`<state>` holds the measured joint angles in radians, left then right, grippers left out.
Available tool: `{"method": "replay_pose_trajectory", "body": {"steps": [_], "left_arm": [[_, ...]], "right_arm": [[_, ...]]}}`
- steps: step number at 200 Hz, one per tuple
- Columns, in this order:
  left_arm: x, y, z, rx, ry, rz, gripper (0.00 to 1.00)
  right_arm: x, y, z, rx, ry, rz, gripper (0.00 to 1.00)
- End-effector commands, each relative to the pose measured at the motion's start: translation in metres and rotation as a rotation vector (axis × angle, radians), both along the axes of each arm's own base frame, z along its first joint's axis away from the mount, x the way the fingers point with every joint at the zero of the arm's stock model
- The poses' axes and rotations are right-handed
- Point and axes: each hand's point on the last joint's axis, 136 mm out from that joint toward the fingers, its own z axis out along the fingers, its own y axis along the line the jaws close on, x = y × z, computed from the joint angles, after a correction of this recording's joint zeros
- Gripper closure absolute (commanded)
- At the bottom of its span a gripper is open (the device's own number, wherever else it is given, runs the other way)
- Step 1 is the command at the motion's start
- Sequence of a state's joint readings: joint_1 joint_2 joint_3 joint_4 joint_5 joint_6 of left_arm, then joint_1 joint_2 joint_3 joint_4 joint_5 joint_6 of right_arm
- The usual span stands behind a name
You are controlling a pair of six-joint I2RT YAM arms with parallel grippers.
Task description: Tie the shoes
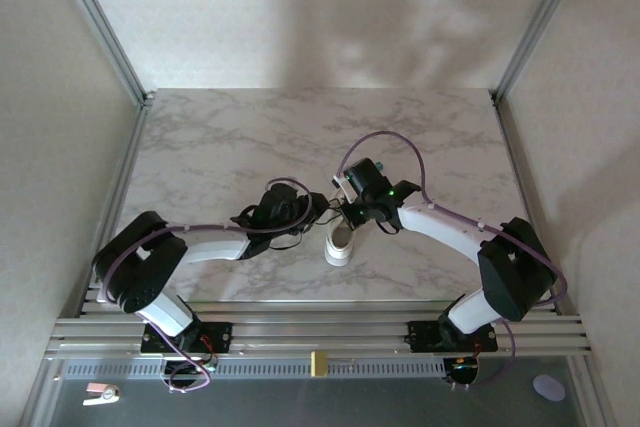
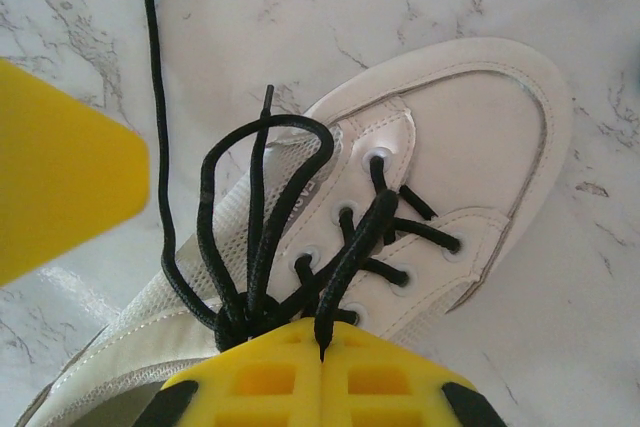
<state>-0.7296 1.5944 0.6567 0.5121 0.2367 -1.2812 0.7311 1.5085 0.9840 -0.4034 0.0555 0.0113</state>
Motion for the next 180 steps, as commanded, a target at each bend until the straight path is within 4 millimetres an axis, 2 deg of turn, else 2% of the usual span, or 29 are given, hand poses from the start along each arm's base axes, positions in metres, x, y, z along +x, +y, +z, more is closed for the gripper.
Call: {"method": "replay_pose_trajectory", "body": {"steps": [1,84,180], "left_arm": [[-0.002,-0.012,0.007,-0.156,0.061,0.021,0.6],[0.004,-0.014,0.003,-0.299,0.106,0.084,0.61],[0.018,-0.015,-0.009,-0.321,0.136,0.127,0.63]], "right_arm": [[-0.003,0.001,0.006,0.031,-0.006,0.001,1.0],[-0.003,0.002,0.004,0.03,-0.002,0.004,1.0],[-0.003,0.003,0.002,0.031,0.007,0.01,1.0]]}}
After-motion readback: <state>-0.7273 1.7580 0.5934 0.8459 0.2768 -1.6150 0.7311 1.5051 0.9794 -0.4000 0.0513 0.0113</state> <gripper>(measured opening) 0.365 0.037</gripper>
